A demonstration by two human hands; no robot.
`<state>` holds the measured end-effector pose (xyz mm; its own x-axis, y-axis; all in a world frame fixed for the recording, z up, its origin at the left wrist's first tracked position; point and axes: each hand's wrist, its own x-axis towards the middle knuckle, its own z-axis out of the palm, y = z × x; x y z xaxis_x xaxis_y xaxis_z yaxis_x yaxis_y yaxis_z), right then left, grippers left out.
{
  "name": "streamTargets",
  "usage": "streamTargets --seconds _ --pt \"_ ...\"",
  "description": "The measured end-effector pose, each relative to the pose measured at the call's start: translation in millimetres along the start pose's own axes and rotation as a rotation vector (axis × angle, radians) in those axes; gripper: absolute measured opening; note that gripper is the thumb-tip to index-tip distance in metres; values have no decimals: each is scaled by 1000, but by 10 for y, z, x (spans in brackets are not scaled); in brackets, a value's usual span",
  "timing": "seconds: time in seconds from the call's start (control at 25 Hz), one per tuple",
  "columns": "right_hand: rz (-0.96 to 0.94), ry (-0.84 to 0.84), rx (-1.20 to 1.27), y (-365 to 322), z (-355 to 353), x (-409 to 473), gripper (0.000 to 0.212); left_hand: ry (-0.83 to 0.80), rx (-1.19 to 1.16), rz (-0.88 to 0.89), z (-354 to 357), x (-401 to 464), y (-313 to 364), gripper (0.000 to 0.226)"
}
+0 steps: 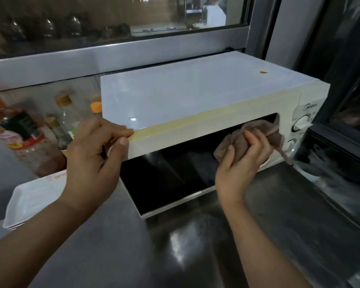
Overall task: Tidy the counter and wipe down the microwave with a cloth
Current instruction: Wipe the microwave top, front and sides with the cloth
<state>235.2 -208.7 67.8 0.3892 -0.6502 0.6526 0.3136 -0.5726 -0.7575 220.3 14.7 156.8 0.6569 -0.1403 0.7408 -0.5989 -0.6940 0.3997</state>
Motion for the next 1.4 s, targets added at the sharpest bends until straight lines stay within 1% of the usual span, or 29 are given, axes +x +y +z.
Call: streamTargets --seconds 0.04,0.08,0.12,0.16,0.2,0.24,0.28,0.36,0.4,0.44,0.52,0.6,0.68,0.76,0.88,0.96,1.04,1.12,1.24,1.32,1.4 --pt "39 -15 -30 105 11 -158 36 10 -4 4 3 -3 -17 23" --pt "125 -15 -12 233 10 -312 36 17 -8 6 1 -12 -26 21" --pt "281 8 60 354 0 -441 33 23 -12 11 3 -18 -31 20" --pt "380 4 13 398 -17 -493 26 28 -19 12 10 -26 -30 19" --pt "493 -15 22 431 -38 -508 20 32 -24 12 18 -26 -30 19" --pt "522 -63 46 453 -77 -508 17 32 -21 8 27 -16 -38 18" --pt "513 -94 18 437 -113 -493 19 24 -17 0 27 -17 -42 19" --pt "331 -173 -92 259 -133 -409 23 18 -30 -16 16 -13 -29 19" --pt "227 -177 -130 130 -115 -353 23 15 -37 -29 3 -14 -22 19" --pt "138 -154 -111 -2 -90 -289 23 9 -36 -40 -6 -17 -17 19" --pt "104 -70 -31 -281 -30 -113 27 -2 -31 -45 -5 -11 -4 20" --pt "80 -12 1 -394 24 -52 27 -8 -26 -49 11 -15 -3 20" --pt "21 -42 -12 -298 37 -182 25 5 -24 -41 28 -15 -17 21" --pt "57 -124 -82 -96 3 -505 25 9 -20 -22 24 -12 -37 20" --pt "240 -266 -140 120 -65 -899 31 2 -36 -23 14 -12 -33 19" --pt "305 -326 -164 168 -97 -939 32 -16 -50 -54 18 -9 -9 19" --pt "360 -358 -173 67 -126 -849 28 -53 -61 -63 -41 1 0 19" --pt "302 -325 -139 -165 -109 -686 27 -137 -74 -25 -139 33 -38 22" --pt "161 -152 -30 -587 18 -461 27 -277 -109 3 -277 34 -103 31" --pt "95 -78 20 -685 107 -400 26 -276 -104 8 -302 -16 -138 34" --pt "42 -108 20 -570 129 -565 24 -233 -99 27 -279 -87 -163 34"
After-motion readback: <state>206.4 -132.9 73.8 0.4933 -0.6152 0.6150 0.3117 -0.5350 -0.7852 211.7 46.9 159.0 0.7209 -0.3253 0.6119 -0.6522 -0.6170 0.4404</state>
